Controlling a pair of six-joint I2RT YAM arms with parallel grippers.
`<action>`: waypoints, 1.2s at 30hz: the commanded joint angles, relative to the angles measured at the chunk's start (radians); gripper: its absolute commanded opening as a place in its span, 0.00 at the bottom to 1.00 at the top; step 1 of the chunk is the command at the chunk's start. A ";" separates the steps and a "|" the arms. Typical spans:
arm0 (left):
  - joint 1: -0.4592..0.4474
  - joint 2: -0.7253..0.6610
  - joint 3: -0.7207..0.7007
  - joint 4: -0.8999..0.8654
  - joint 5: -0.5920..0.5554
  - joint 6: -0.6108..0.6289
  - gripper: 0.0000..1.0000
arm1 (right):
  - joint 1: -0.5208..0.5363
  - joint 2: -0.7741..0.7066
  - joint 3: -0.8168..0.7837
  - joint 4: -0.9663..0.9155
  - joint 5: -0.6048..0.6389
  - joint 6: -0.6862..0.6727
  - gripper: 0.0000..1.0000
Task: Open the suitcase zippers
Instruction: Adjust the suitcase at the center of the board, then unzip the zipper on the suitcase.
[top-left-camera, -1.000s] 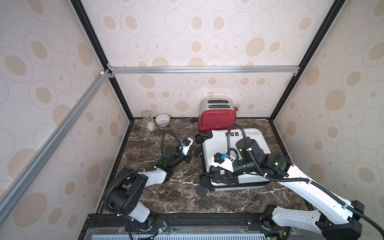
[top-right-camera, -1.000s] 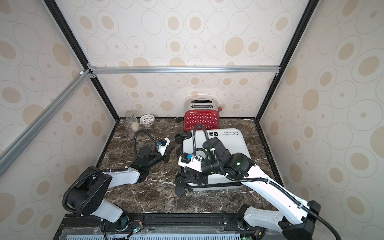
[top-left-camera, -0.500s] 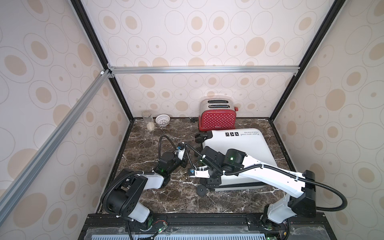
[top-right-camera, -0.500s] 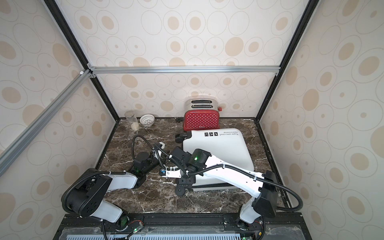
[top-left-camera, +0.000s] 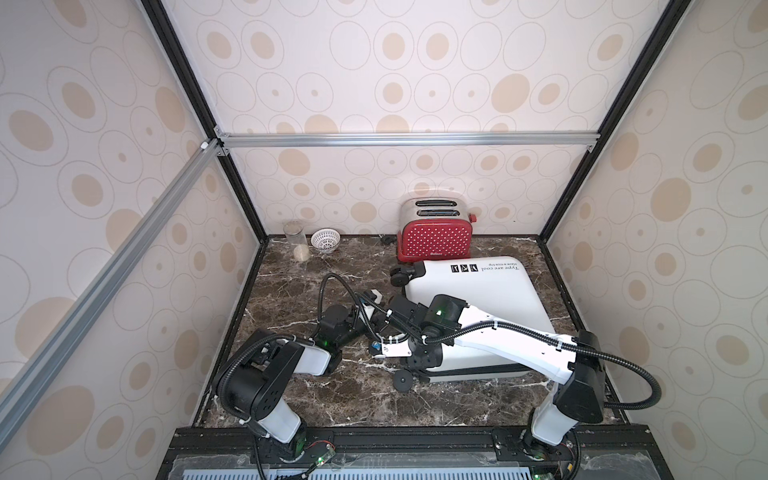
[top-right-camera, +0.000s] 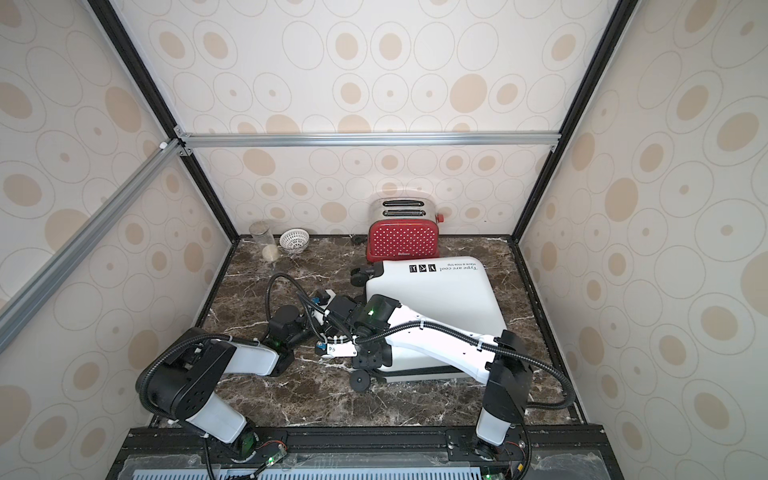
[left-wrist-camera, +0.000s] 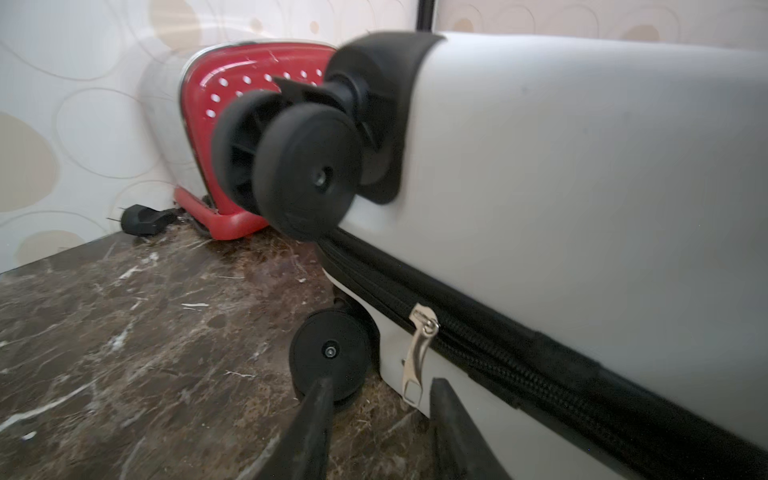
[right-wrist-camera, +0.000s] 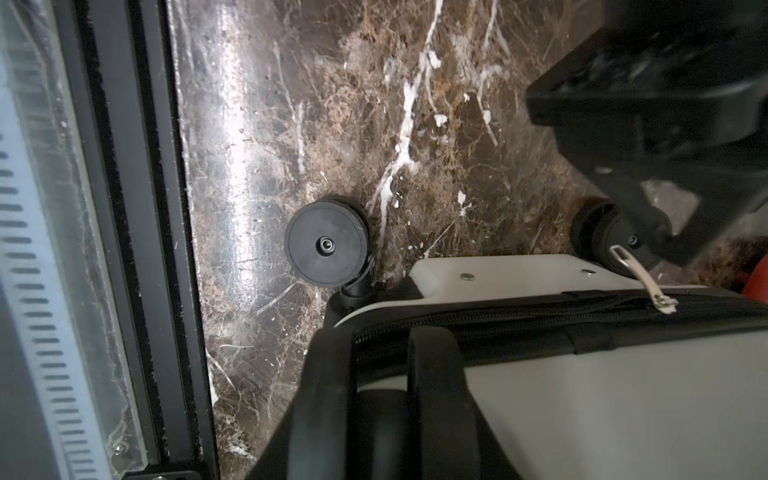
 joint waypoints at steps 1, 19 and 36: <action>-0.006 0.042 0.035 0.078 0.150 0.032 0.44 | 0.005 -0.092 -0.017 -0.017 -0.111 -0.059 0.02; -0.065 0.032 -0.010 0.071 0.174 0.102 0.42 | -0.028 -0.187 -0.053 0.050 -0.167 -0.084 0.00; -0.095 0.062 0.061 -0.072 0.011 0.136 0.15 | -0.032 -0.238 -0.069 0.076 -0.229 -0.081 0.00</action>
